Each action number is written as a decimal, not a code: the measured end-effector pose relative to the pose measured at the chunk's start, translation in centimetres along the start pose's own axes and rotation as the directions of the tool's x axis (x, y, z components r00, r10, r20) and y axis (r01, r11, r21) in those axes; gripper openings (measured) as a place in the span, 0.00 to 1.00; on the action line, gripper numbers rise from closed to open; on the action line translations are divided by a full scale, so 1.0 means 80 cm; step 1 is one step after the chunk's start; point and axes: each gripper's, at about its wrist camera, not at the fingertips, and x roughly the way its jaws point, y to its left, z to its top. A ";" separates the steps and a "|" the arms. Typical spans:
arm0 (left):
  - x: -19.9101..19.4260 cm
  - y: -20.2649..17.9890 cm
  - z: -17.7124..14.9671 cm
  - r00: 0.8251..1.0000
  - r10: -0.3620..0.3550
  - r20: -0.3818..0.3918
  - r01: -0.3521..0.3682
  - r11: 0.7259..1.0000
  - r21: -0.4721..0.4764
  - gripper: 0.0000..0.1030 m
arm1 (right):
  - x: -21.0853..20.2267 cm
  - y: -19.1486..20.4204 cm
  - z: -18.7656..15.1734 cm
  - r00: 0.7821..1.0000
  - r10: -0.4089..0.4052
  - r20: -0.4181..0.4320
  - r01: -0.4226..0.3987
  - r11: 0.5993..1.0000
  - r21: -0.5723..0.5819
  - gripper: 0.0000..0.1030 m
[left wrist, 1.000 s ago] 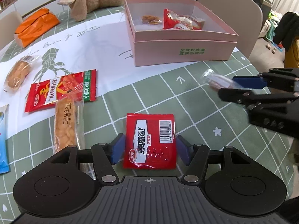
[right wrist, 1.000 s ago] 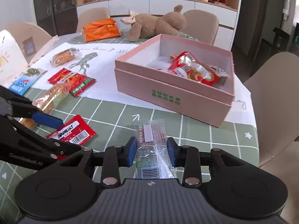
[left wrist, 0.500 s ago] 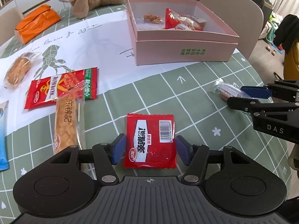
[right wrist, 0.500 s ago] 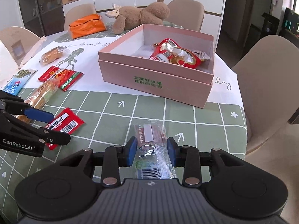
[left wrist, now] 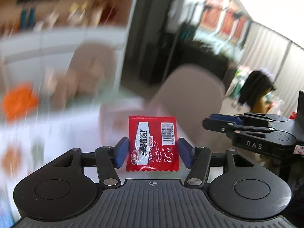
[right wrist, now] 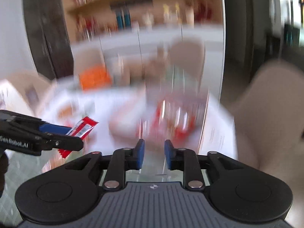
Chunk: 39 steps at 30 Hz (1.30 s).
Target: Organize snacks
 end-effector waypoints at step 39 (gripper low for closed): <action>-0.039 0.205 -0.194 0.927 0.283 -0.245 -0.373 0.761 -0.531 0.56 | 0.137 0.000 0.139 0.988 -0.019 -0.152 0.025 0.999 0.035 0.66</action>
